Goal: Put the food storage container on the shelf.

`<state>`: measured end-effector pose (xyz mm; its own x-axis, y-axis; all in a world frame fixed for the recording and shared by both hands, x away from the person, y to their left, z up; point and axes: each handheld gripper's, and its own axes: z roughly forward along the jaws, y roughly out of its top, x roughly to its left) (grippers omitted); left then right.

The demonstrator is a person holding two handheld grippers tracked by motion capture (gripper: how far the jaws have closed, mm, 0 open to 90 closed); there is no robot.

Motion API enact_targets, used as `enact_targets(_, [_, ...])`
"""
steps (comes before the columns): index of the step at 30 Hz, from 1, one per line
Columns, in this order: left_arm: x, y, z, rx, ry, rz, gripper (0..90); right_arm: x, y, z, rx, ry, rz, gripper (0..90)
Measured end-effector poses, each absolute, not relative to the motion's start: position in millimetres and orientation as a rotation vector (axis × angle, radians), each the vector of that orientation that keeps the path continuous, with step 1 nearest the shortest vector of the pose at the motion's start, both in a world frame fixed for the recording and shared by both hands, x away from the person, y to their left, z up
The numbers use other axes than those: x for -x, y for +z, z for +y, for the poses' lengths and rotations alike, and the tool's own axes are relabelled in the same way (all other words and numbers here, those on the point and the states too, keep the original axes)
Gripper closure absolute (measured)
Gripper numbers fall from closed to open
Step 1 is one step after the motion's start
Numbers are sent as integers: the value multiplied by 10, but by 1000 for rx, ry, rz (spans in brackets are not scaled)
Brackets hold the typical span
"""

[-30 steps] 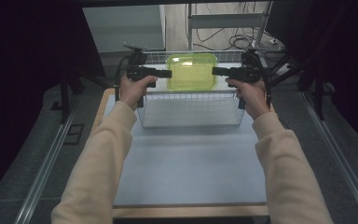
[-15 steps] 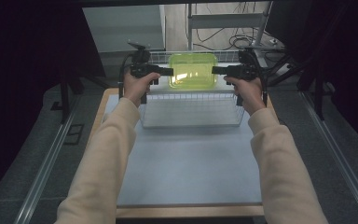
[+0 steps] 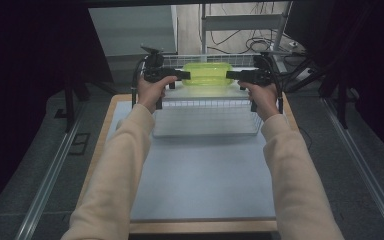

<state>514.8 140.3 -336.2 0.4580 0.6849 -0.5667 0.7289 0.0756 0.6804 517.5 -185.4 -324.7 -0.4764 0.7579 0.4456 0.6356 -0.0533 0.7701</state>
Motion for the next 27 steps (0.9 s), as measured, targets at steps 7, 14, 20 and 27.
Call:
enact_targets(7, [-5069, -3261, 1456, -1596, 27, 1185, 158, -5044, -3149, -1925, -1467, 1583, 2003, 464])
enact_targets(14, [-4405, -3101, 1616, -1654, 164, 1087, 157, -4460, -3098, -2107, -1187, 1657, 2105, 376])
enact_targets(20, [-3734, -3369, 1714, -1709, 182, 1039, 161, -3964, -3398, -2304, -1057, 1612, 2184, 333])
enact_targets(27, [-3231, -3778, 1774, -1740, 109, 978, 167, -3622, -3827, -2477, -1038, 1648, 2231, 319])
